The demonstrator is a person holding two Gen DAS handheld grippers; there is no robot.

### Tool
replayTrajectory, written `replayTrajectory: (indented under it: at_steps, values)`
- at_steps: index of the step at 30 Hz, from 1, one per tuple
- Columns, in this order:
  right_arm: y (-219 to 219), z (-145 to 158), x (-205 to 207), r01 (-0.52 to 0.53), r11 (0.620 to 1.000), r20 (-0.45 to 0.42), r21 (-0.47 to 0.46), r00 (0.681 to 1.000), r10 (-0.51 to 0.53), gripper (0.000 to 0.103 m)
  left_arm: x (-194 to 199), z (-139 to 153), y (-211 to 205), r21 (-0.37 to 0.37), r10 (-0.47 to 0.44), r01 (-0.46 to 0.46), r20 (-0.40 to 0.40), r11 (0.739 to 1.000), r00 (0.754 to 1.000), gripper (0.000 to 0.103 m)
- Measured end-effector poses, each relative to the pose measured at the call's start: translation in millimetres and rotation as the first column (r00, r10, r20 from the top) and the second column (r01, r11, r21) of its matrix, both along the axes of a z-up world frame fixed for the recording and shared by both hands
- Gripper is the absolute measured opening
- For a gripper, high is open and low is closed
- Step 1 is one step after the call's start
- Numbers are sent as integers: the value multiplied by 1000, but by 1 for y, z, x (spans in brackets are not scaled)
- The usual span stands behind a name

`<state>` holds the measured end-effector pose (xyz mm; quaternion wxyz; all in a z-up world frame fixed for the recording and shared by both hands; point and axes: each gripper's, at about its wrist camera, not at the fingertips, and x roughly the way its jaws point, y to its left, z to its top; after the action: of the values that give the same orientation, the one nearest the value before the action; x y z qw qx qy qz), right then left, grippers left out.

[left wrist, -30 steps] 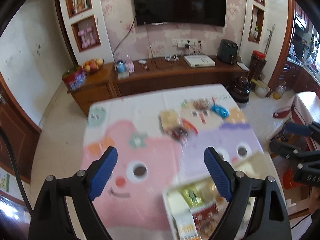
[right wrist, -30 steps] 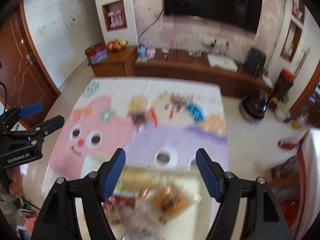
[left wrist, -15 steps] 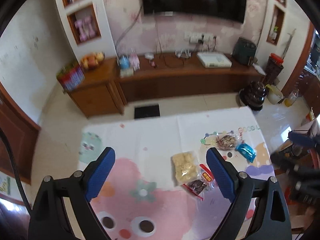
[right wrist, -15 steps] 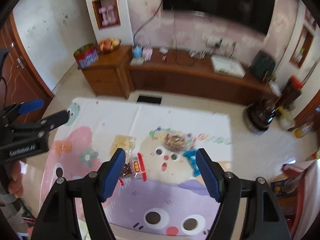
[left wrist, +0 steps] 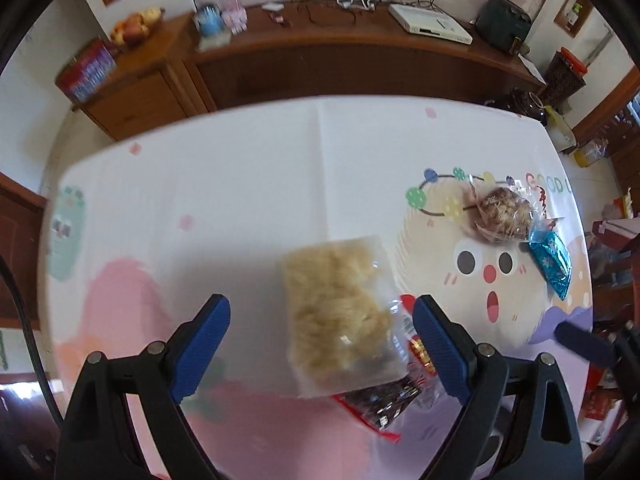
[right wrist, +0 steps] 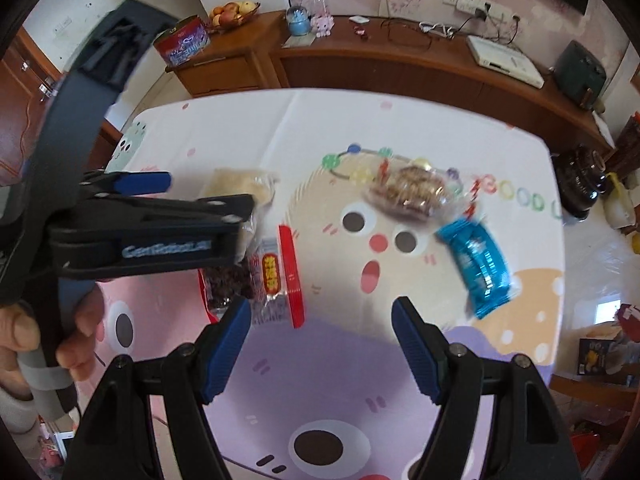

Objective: Organize snacks
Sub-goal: 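Grasp clear rice-cake bag with left tool while right tool grasps red-edged dark pack, then carry rice-cake bag and red-edged pack over the white tray and release both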

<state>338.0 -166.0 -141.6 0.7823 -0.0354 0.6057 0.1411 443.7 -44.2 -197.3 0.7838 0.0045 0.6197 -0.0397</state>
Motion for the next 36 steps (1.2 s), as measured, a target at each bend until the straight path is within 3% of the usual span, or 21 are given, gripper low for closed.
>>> replayTrajectory:
  at_steps: [3,6,9,10,12,18,25,32,34,35,36]
  values:
    - [-1,-10,0,0,1000,-28,8,1000,0,73,4,-16,-3,-36,16,-17,-35,999,999,92]
    - [2,-18,1,-5,1000,-59,26,998,7,73,4,-29,1,-19,57,-58,-45,998,997,92]
    - [9,-23,2,-7,998,-82,55,997,12,73,0,-36,18,-57,107,-110,-54,992,993,74]
    - [11,-24,3,-6,998,-86,64,996,11,73,-1,-33,22,-61,110,-112,-33,992,993,59]
    - [17,-28,6,3,996,-104,95,995,7,73,-6,-32,30,-60,111,-113,-32,992,993,55]
    - [44,-45,14,-2,991,-174,137,984,26,73,-27,-33,76,-53,194,-195,-23,979,981,53]
    - [75,-50,10,-78,996,-141,51,986,85,75,-45,-35,118,-82,242,-243,-31,967,970,53]
    - [101,-61,6,-177,980,-127,-91,978,165,84,-43,-39,125,-73,233,-234,-22,970,972,53]
    - [108,-63,3,-206,969,-115,-136,975,191,80,-40,-38,119,-65,230,-231,-19,971,973,53]
    - [111,-62,2,-214,965,-103,-149,974,200,68,-40,-38,117,-62,228,-229,-16,972,973,53]
    - [113,-60,1,-223,962,-86,-156,974,211,48,-40,-38,117,-60,226,-227,-13,972,974,53]
